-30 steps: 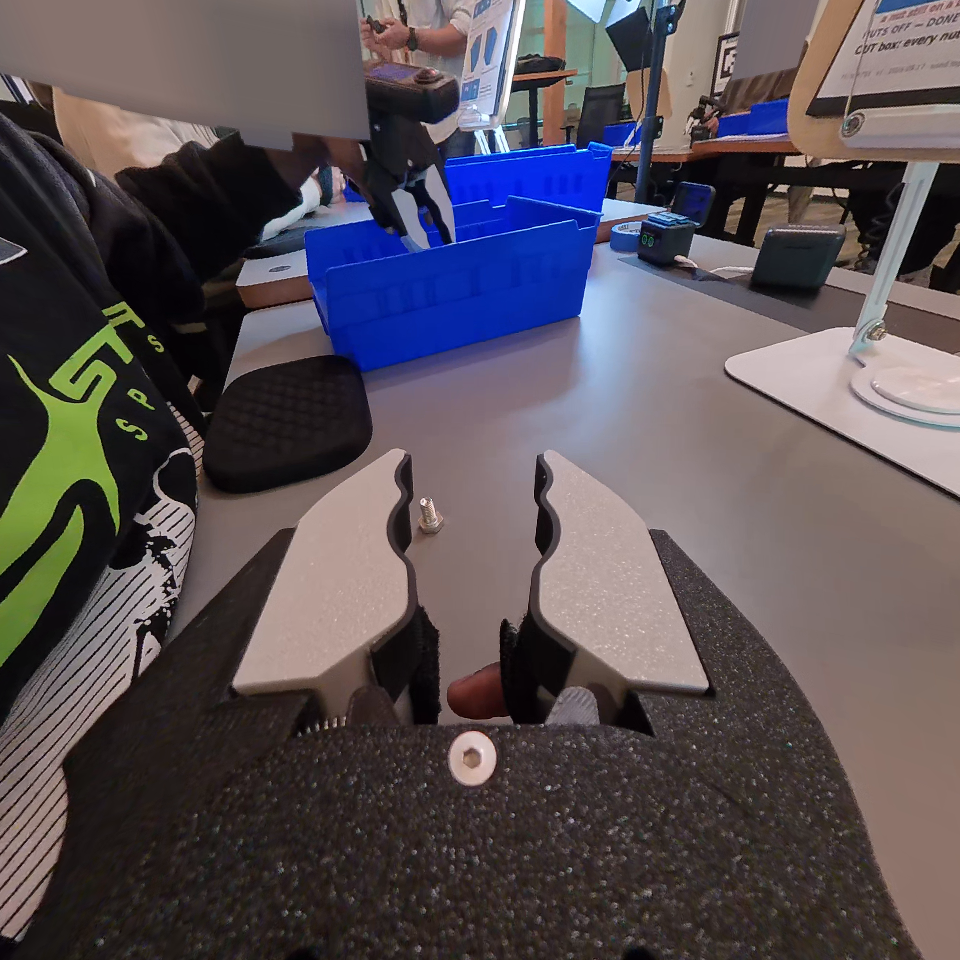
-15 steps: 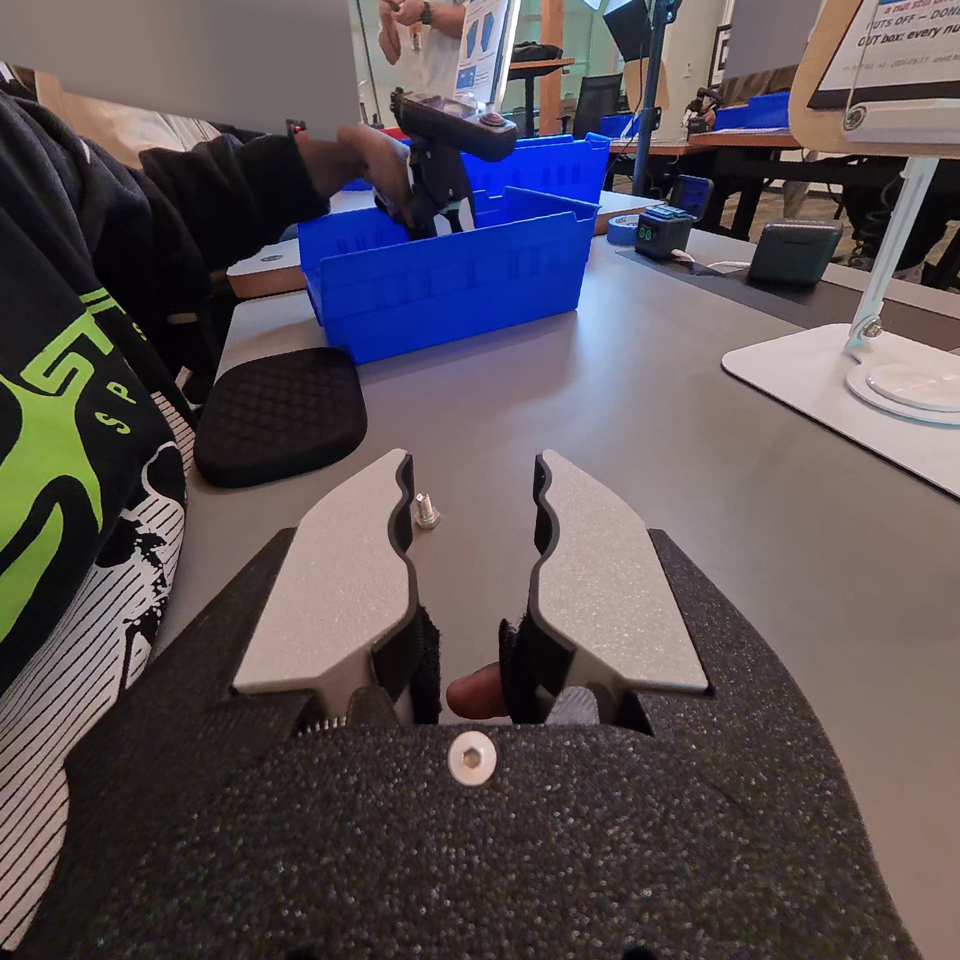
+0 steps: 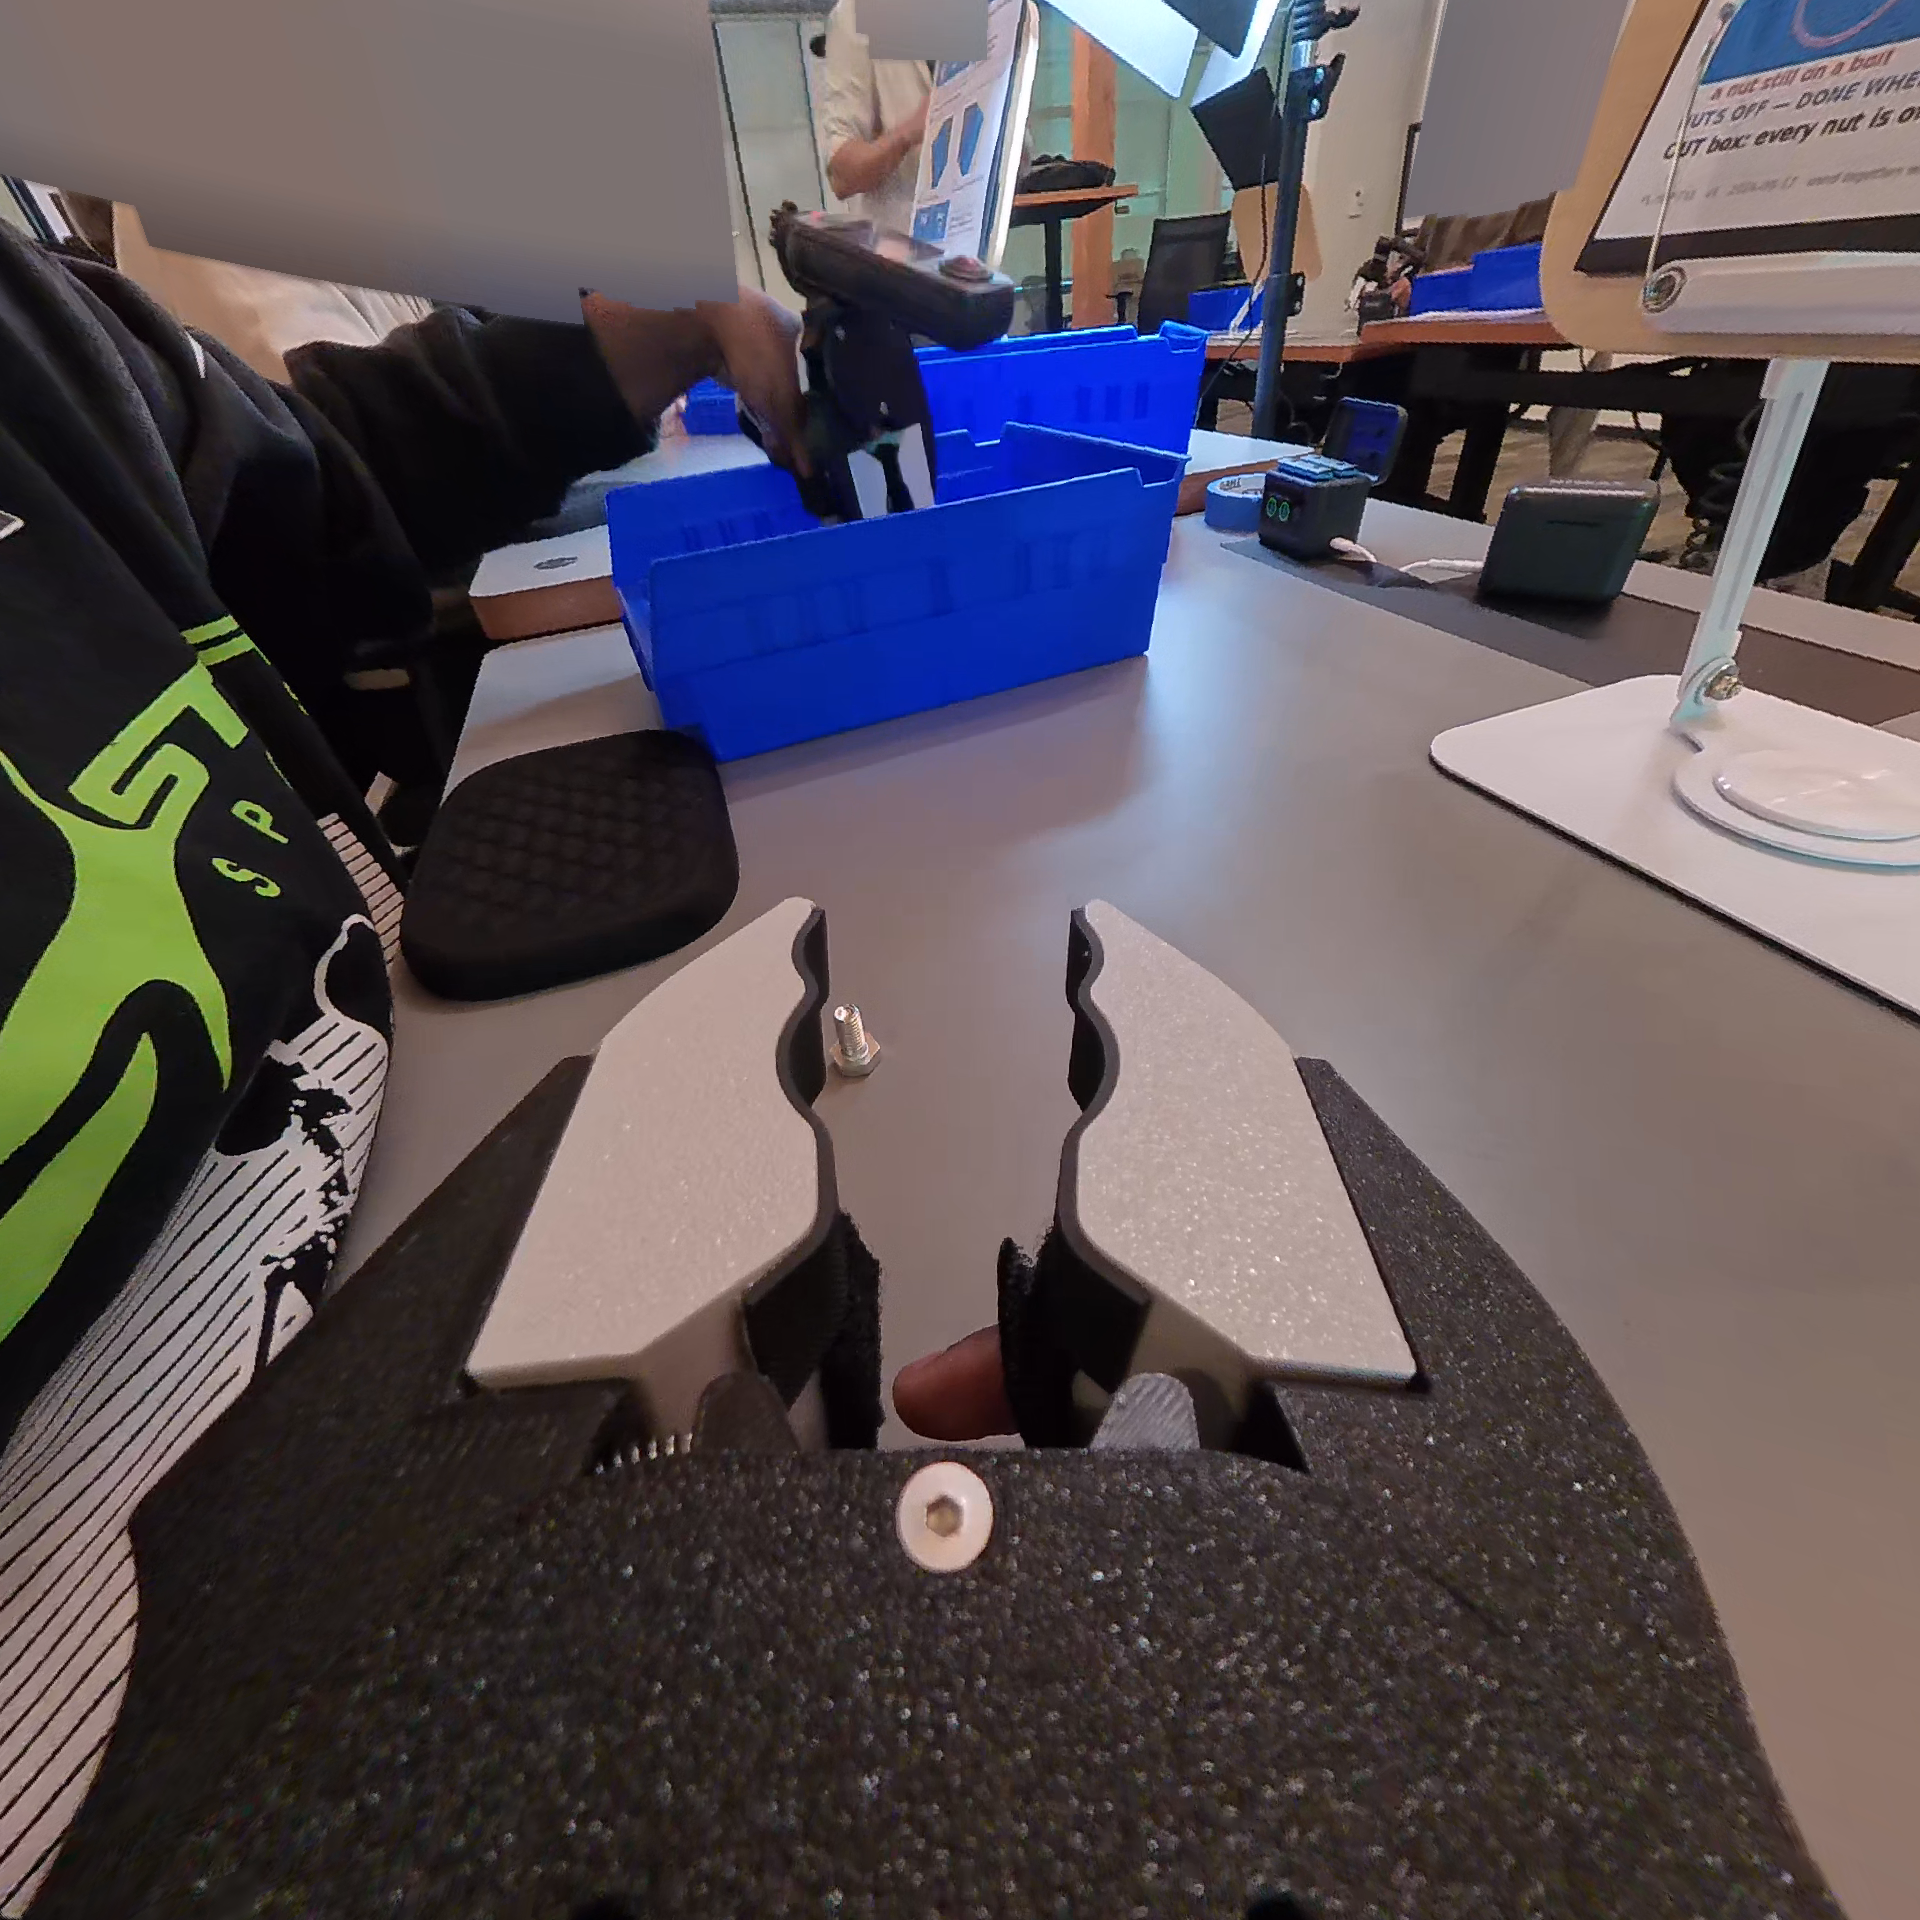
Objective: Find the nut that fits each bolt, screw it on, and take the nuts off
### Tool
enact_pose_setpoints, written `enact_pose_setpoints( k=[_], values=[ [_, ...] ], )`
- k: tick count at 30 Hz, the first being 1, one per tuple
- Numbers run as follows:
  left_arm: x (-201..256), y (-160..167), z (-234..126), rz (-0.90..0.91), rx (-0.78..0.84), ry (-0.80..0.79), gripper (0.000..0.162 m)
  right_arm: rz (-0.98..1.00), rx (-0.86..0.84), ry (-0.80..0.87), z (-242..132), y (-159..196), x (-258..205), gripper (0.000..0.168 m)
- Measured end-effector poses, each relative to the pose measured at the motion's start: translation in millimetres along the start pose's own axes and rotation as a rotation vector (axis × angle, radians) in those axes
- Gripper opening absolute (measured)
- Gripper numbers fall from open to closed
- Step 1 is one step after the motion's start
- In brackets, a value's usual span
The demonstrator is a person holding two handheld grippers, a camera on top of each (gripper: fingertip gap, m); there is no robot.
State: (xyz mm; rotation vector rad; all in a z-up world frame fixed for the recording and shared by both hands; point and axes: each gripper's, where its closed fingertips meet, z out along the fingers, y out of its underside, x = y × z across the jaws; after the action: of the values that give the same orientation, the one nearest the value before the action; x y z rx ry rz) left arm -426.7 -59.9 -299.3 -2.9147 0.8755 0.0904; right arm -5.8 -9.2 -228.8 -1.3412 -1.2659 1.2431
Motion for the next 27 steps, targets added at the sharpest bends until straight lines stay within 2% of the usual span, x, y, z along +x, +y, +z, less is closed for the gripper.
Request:
enact_pose_setpoints(
  k=[4,7,12,21,27],
  values=[
    [-24,17,-15,-0.040,-0.066,-0.097,0.024,-0.005,0.010,0.000,-1,-1,0,0.044],
    [-29,22,-8,-0.123,-0.117,-0.097,0.026,-0.005,0.019,-0.001,-2,-2,-1,0.044],
    [-24,23,11,-0.151,-0.163,-0.040,0.035,-0.011,0.033,-0.004,-3,-4,-2,0.044],
    [-23,29,24,-0.187,-0.208,0.014,0.035,-0.012,0.043,-0.008,-4,-5,-2,0.044],
    [-19,25,25,-0.224,-0.172,0.062,0.020,-0.007,0.053,-0.006,-5,-6,-1,0.044]
  ],
)
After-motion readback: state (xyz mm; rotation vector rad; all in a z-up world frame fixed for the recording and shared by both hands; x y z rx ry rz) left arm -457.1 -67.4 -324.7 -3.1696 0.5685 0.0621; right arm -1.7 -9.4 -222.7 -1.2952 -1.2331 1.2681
